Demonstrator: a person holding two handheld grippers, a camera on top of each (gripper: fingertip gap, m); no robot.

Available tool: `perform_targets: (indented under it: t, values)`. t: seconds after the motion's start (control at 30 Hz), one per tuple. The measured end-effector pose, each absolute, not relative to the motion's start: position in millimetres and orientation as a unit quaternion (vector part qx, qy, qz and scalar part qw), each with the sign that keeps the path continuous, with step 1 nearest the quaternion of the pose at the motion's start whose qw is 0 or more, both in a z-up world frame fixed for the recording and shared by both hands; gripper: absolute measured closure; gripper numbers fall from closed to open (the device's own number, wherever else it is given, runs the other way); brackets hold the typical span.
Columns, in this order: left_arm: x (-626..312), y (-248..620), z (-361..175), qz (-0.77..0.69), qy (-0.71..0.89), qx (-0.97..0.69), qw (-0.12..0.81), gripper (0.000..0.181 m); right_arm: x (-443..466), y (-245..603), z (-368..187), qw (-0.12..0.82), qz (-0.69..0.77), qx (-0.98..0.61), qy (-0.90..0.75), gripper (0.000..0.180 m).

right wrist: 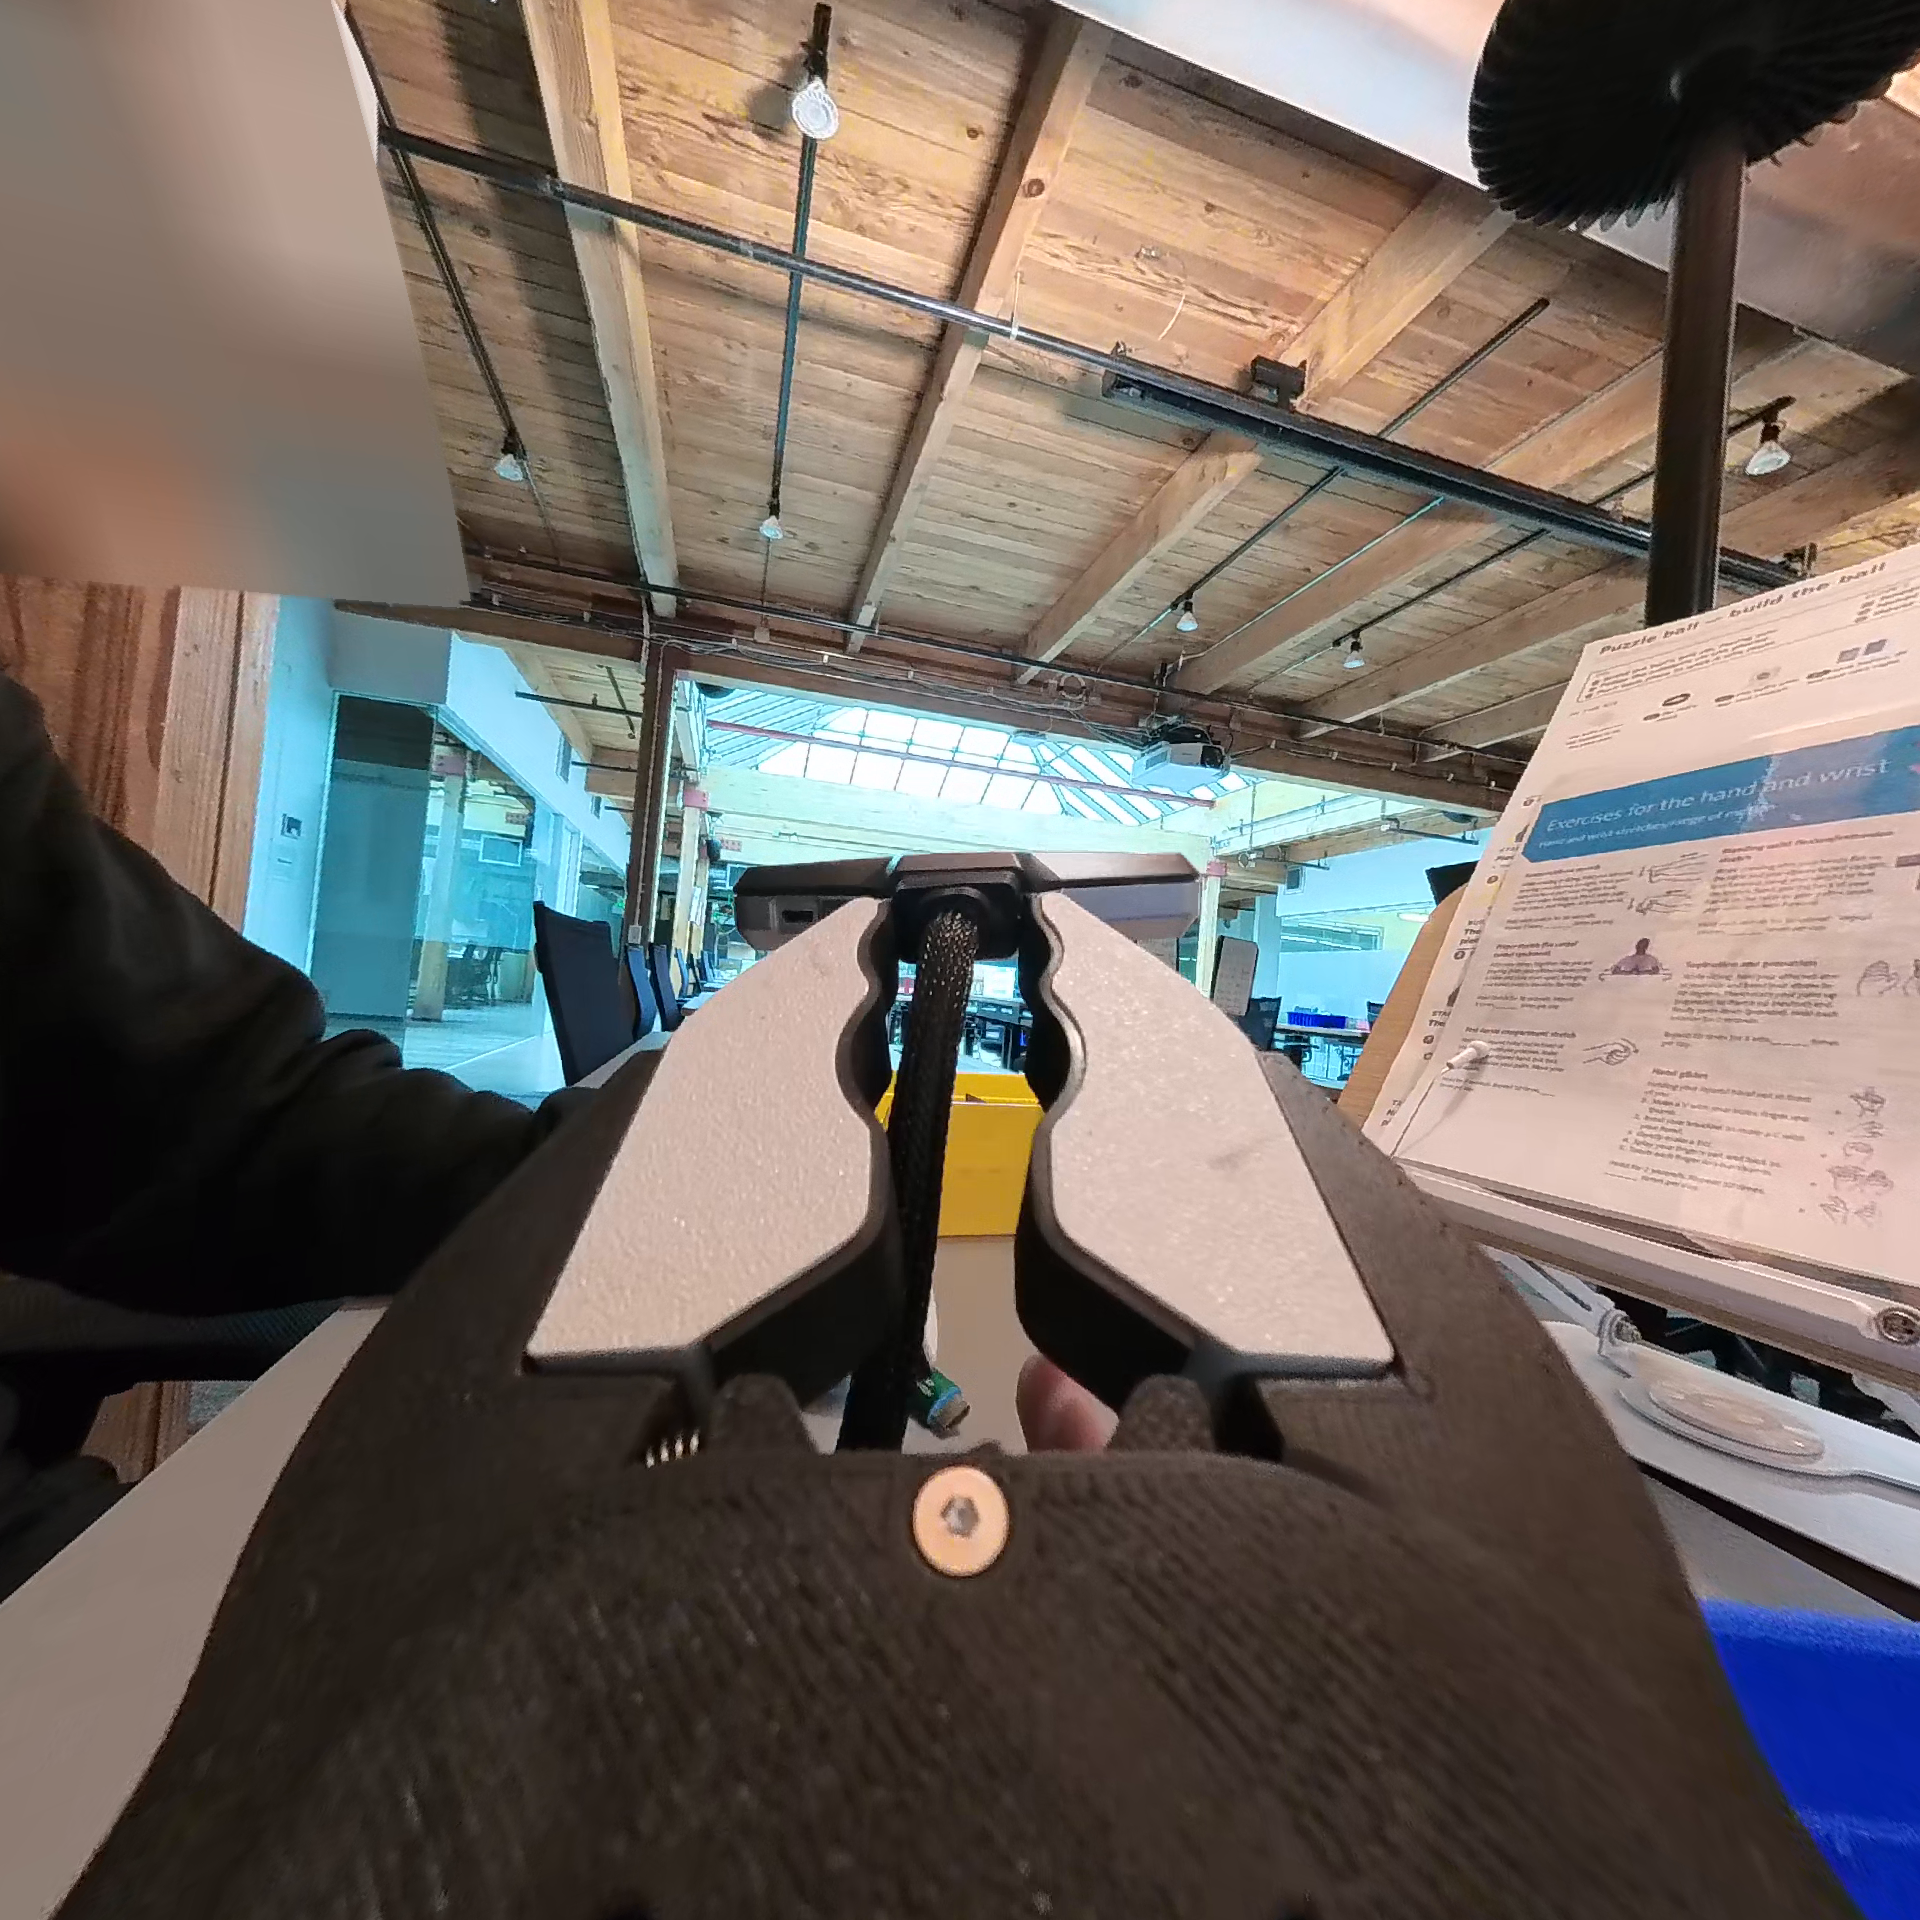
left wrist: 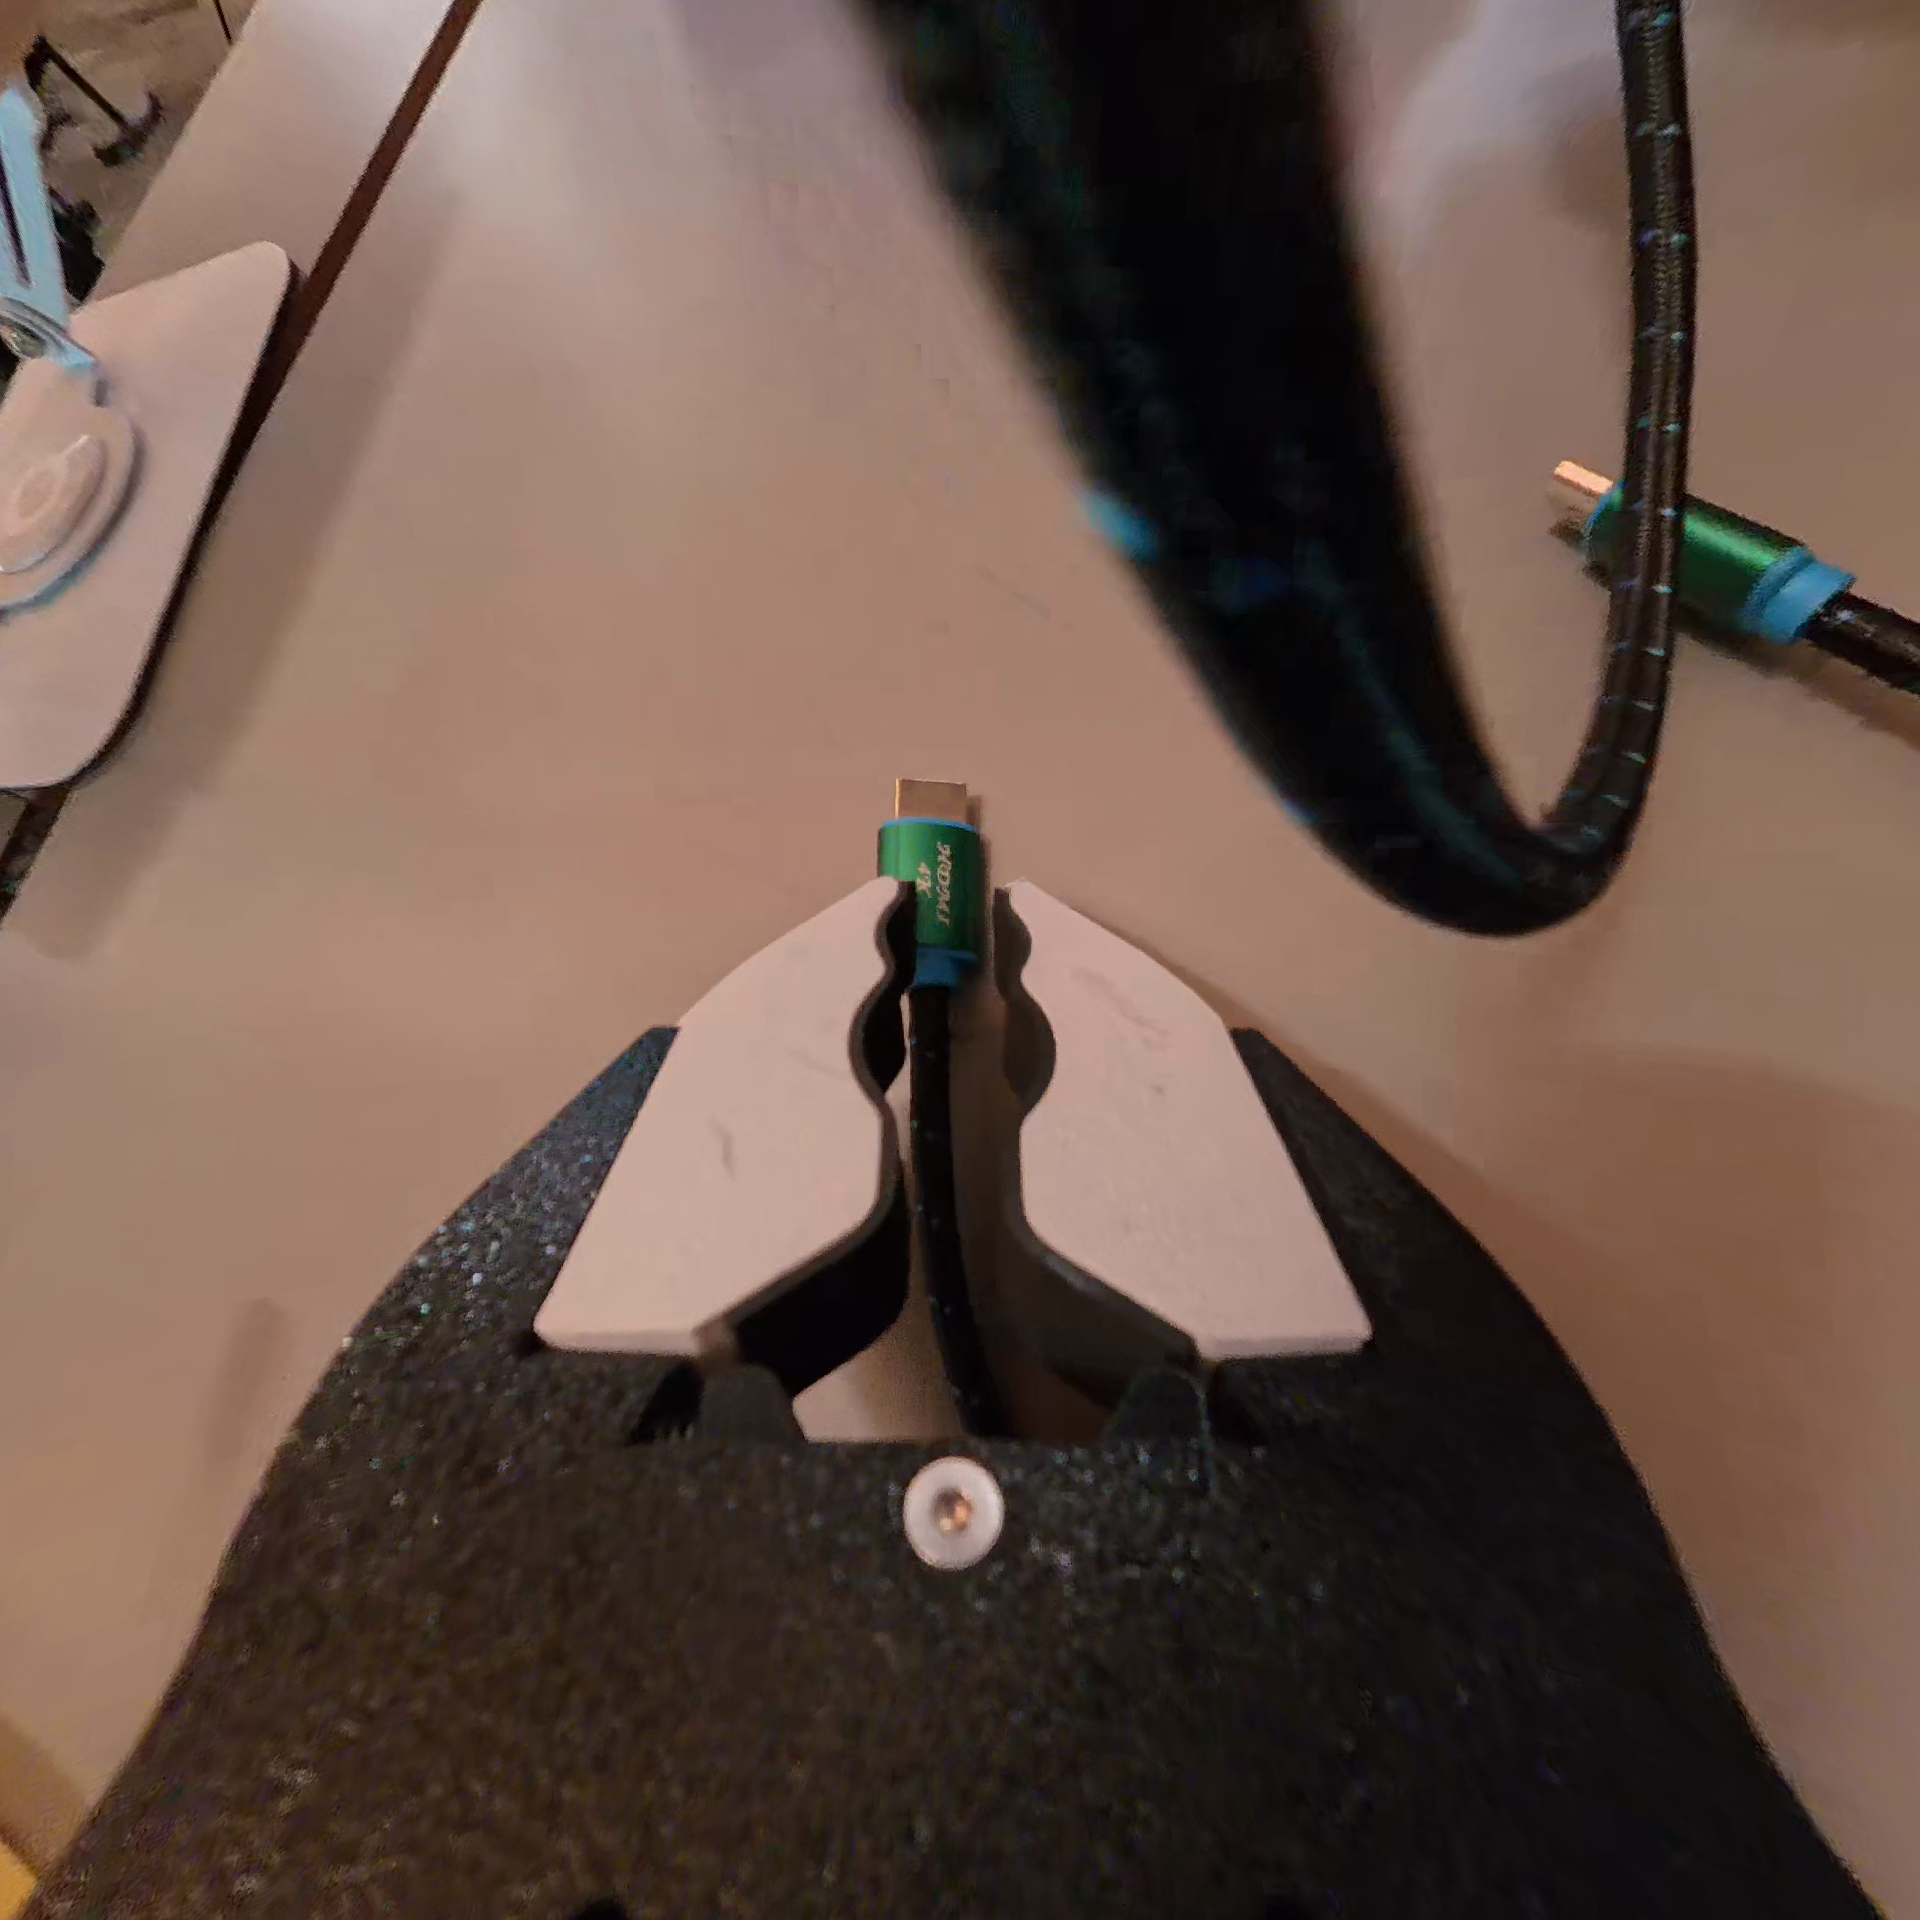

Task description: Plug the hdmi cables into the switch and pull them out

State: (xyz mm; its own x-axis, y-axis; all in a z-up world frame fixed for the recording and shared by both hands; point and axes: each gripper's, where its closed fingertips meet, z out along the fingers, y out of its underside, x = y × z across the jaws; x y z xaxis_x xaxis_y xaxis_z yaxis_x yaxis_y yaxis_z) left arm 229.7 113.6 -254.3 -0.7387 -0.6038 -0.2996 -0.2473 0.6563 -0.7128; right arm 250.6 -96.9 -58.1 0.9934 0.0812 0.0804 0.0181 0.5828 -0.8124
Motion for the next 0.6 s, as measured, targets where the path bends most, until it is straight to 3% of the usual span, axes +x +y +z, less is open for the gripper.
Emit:
perform_targets:
  t: [0.6]
  values:
    - [238.5,123.9,-260.9,-0.337,0.846,-0.358,0.204,0.162,249.7,-94.8,-60.3,0.885,0.019,-0.461,-0.056,0.157]
